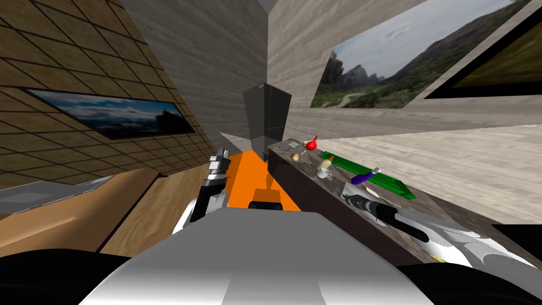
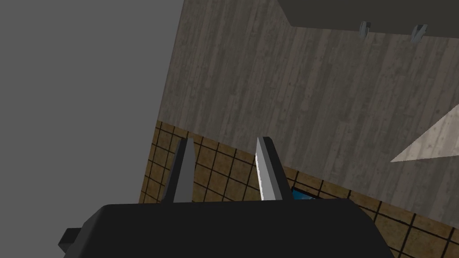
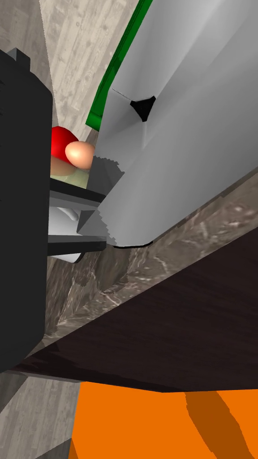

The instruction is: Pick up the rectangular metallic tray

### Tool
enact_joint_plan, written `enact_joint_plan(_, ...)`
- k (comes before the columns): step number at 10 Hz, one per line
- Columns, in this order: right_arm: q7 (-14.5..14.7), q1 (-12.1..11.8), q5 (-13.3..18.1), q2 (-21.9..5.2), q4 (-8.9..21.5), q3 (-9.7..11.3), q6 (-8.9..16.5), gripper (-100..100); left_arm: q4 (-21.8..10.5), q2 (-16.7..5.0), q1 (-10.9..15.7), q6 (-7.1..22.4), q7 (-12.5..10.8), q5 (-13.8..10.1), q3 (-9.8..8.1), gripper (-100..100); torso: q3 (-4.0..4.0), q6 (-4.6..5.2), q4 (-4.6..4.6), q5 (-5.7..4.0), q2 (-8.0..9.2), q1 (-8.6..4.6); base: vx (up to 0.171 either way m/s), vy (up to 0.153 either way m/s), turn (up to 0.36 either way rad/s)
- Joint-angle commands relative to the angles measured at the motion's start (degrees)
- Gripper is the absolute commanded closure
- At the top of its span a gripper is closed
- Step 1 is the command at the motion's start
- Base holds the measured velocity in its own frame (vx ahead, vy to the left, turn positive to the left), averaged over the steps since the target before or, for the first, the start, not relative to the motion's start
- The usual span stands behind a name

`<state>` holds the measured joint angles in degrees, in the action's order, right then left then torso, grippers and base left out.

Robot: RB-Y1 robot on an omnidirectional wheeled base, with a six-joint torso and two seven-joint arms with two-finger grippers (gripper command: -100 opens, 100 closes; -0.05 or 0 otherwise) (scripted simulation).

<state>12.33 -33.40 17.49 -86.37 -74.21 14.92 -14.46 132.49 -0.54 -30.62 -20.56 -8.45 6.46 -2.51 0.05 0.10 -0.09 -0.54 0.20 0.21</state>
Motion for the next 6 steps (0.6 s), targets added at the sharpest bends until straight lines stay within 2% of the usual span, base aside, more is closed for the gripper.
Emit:
enact_joint_plan(1, 2.27, 0.74, -2.69, 0.01, 2.72, 0.61, -1.99, 100, 0.0, 0.0, 0.0, 0.0, 0.0, 0.0, 0.0, 0, 0.0, 0.0, 0.0, 0.0, 0.0, 0.0, -0.044, 0.052, 0.086)
enact_joint_plan(3, 4.91, 1.26, -6.03, -0.13, 5.77, 1.04, -4.36, 100, 0.0, 0.0, 0.0, 0.0, 0.0, 0.0, 0.0, 0, 0.02, 0.01, 0.01, -0.01, 0.02, 0.0, -0.039, 0.061, 0.077)
enact_joint_plan(5, 4.61, 1.2, -5.73, -0.24, 5.35, 1.02, -3.97, 100, 0.0, 0.0, -0.01, 0.0, 0.0, 0.0, 0.0, 0, 0.01, 0.06, 0.02, -0.01, -0.01, -0.04, -0.015, 0.026, 0.006)
enact_joint_plan(6, 4.72, 1.25, -5.76, -0.23, 5.45, 1.08, -4.1, 0, 0.0, 0.0, -0.01, 0.0, 0.0, 0.0, -0.01, 0, -0.01, 0.06, 0.02, -0.04, -0.05, -0.14, 0.0, 0.0, 0.0)
